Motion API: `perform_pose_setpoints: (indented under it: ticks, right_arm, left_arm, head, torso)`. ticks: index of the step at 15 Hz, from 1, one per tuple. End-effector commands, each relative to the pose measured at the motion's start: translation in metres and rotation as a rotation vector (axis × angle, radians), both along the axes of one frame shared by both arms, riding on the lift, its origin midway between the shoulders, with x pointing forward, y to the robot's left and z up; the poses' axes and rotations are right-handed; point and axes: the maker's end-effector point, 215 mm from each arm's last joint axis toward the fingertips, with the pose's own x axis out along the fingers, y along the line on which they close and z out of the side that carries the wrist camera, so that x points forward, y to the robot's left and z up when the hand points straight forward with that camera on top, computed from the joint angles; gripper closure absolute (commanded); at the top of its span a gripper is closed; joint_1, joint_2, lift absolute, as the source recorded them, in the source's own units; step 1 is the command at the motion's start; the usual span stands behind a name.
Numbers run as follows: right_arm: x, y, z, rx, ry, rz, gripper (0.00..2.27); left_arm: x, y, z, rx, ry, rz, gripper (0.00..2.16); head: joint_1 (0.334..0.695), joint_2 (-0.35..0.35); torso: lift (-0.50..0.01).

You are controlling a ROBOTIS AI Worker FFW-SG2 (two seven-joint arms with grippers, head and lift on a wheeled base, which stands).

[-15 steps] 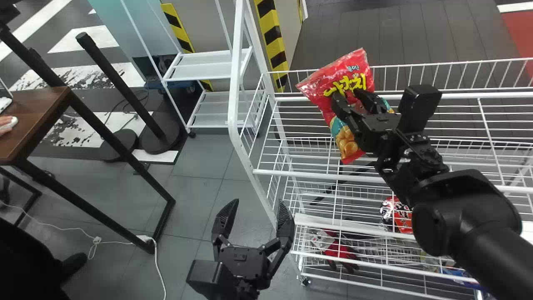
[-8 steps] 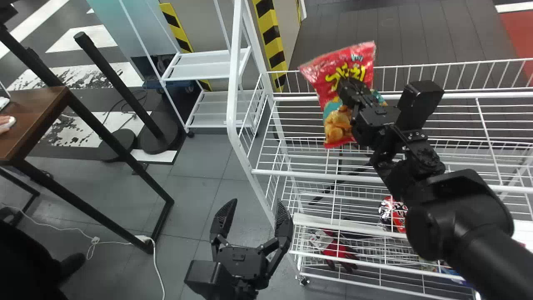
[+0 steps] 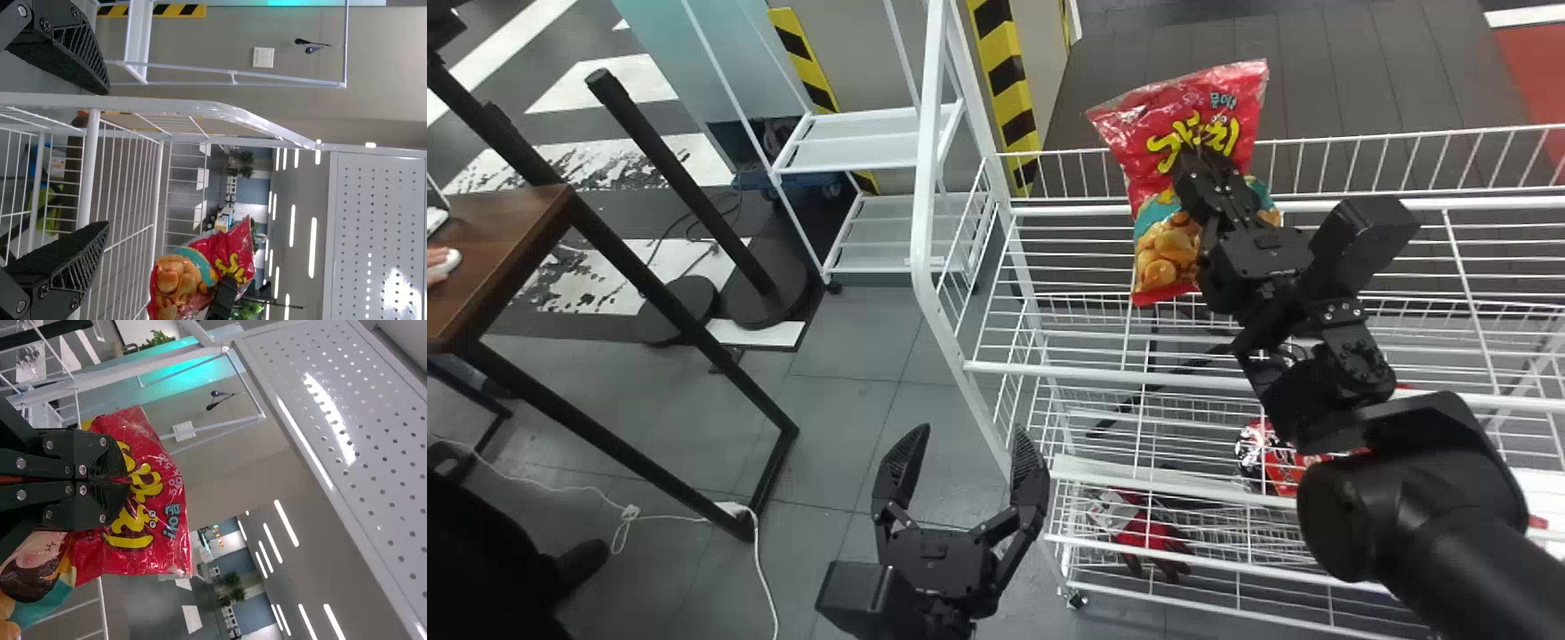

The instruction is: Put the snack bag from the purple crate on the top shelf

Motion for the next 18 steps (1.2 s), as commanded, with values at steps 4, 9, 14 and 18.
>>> perform_pose_setpoints:
  ticks: [4,9,14,18]
  right_arm:
    - [-0.037,0.014,0.02,-0.05,-0.162,0.049,2.25]
    - [-0.053,-0.015,0.043,-0.087,-0.342,0.045,2.24]
    - [-0.02,-0.036,0.036,-0.085,-0.275,0.024,2.2]
    - [0.008,-0.028,-0.01,-0.117,-0.091,0.117,2.03]
  left_arm:
    - [0.0,0.002,0.003,-0.001,-0.01,0.002,0.12]
    - [-0.001,-0.001,0.003,-0.004,-0.01,0.001,0.12]
    - [-0.001,-0.001,0.003,-0.004,-0.009,0.001,0.12]
    - [-0.002,-0.003,0.002,-0.003,-0.008,-0.001,0.12]
  head:
    - [0.695,0.298]
    - [0.695,0.321]
    - [0.695,0.265]
    - [0.695,0.258]
  torso:
    - [0.0]
    - [0.0]
    - [0.0]
    - [0.0]
